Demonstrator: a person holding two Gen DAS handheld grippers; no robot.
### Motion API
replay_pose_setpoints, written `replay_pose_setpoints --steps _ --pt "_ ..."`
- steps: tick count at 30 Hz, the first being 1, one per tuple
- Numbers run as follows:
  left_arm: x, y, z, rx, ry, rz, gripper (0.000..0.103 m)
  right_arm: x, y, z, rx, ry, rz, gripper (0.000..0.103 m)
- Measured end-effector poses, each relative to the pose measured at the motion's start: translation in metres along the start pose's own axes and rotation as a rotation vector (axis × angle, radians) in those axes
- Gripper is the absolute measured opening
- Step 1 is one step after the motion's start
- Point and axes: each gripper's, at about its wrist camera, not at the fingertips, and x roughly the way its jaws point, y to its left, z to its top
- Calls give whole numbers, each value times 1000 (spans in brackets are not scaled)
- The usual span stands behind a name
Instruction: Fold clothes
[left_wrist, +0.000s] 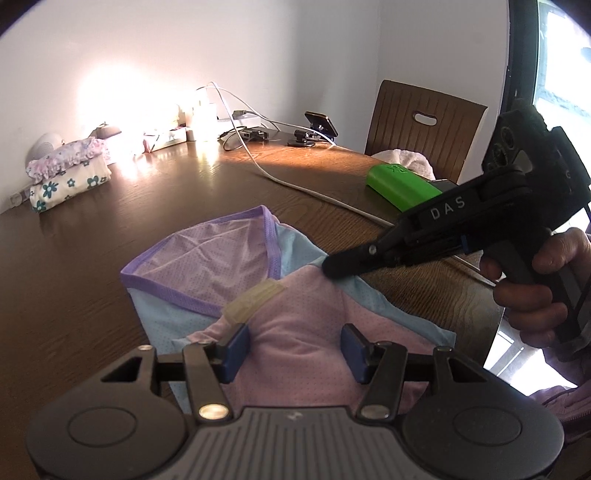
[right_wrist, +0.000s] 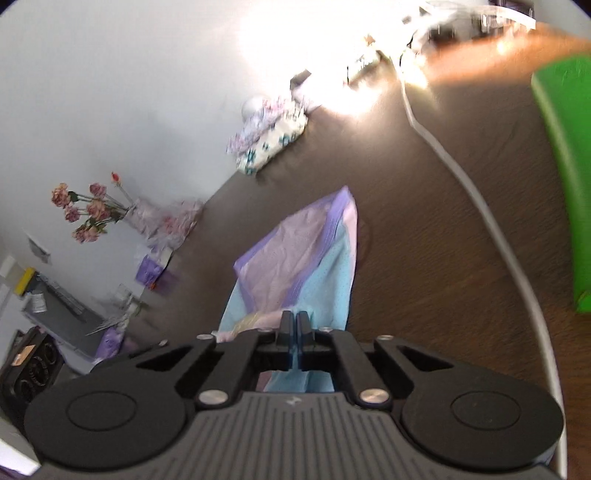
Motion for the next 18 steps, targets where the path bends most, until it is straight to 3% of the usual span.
replay_pose_setpoints --steps 3,7,9,11,12,15,18 --pt "0 5 1 -50 -3 -18 58 -2 5 4 -51 -30 -59 1" --pt "-14 35 8 -178 -30 -73 59 -13 22 7 -196 -96 -175 10" --pt "-14 56 19 -221 -38 -11 62 -16 28 14 -250 -116 -233 15" --pt "-12 77 30 -257 -44 64 65 -13 32 23 -287 -120 -304 32" --pt "-11 88 36 -275 -47 101 65 -8 33 28 -303 -113 -337 36" --pt "4 114 51 -293 -37 202 62 8 34 43 -305 -103 -376 36" --pt "22 128 58 -344 3 207 61 28 39 52 -295 -86 -367 36"
